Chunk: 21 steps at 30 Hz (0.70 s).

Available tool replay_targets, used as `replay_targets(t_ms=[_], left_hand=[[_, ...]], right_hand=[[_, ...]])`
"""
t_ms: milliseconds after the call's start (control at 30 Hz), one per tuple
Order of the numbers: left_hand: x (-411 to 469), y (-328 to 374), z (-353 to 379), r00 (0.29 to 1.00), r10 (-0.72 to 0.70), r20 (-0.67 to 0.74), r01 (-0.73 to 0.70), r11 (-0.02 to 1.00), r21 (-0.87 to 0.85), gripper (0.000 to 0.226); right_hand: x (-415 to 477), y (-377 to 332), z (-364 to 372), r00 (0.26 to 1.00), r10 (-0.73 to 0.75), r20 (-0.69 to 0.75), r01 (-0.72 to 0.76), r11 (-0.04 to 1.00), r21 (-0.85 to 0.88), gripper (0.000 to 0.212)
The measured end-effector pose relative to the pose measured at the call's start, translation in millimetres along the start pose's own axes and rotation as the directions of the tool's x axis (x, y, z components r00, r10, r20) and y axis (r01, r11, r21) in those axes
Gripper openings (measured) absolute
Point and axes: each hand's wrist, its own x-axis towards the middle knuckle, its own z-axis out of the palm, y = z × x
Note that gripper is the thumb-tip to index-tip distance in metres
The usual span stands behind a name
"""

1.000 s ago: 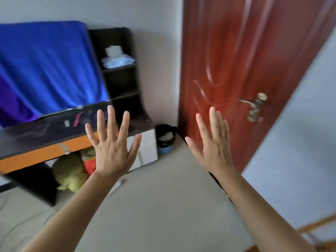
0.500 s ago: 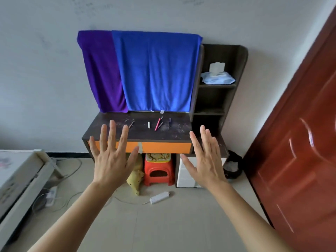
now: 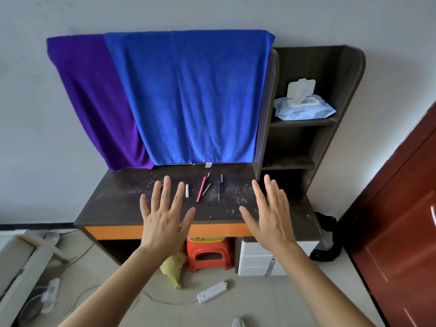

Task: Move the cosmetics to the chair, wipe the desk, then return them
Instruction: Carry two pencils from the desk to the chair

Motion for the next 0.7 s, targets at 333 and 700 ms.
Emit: replay_targets(t_ms=[333, 700], left_hand=[[176.3, -27.3, 30.1, 0.997, -0.066, -0.043, 0.061, 0.991, -0.117, 0.068], [236.2, -148.1, 124.7, 0.953, -0.045, 0.299, 0.076, 0.993, -0.091, 0.076]], right_hand=[[164.8, 12.0, 52.8, 0.995, 0.038, 0.087, -0.037, 0.999, -0.014, 0.075], [224.5, -35.3, 147.3, 0.961, 0.2, 0.191, -0.2, 0.98, -0.02, 0.075]])
